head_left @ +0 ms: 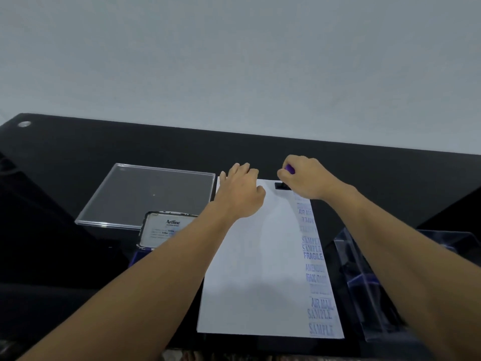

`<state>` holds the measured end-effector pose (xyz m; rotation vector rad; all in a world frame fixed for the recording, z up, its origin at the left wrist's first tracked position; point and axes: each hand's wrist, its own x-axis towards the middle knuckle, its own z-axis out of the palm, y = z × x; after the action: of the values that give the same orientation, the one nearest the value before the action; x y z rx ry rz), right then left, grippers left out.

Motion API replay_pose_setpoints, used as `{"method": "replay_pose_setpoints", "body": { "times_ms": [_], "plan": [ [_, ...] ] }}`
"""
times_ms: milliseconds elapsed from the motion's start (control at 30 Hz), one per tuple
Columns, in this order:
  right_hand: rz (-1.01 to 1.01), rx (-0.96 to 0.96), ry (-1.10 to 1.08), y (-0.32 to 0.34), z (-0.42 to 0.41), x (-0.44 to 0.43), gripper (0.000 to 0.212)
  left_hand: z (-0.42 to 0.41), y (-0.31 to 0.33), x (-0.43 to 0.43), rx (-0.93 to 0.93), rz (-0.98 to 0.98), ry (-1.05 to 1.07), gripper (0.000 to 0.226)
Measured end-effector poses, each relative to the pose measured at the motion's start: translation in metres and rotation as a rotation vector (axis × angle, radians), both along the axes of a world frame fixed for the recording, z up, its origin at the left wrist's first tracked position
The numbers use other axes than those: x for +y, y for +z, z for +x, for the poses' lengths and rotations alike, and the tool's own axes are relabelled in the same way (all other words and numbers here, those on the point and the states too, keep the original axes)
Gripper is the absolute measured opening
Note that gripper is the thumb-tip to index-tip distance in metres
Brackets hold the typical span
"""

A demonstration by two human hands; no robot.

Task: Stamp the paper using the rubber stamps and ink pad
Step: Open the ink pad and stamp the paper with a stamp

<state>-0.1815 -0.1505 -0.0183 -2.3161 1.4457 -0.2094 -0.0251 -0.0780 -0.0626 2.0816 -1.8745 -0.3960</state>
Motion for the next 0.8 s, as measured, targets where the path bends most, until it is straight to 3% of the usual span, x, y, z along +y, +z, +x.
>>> {"method": "replay_pose_setpoints", "body": {
  "times_ms": [800],
  "plan": [
    [-0.042,-0.013,-0.01,-0.021,0.005,0.001,0.023,-0.006,-0.029,-0.005,-0.027,-0.085,0.039,0.047]
  ]
}}
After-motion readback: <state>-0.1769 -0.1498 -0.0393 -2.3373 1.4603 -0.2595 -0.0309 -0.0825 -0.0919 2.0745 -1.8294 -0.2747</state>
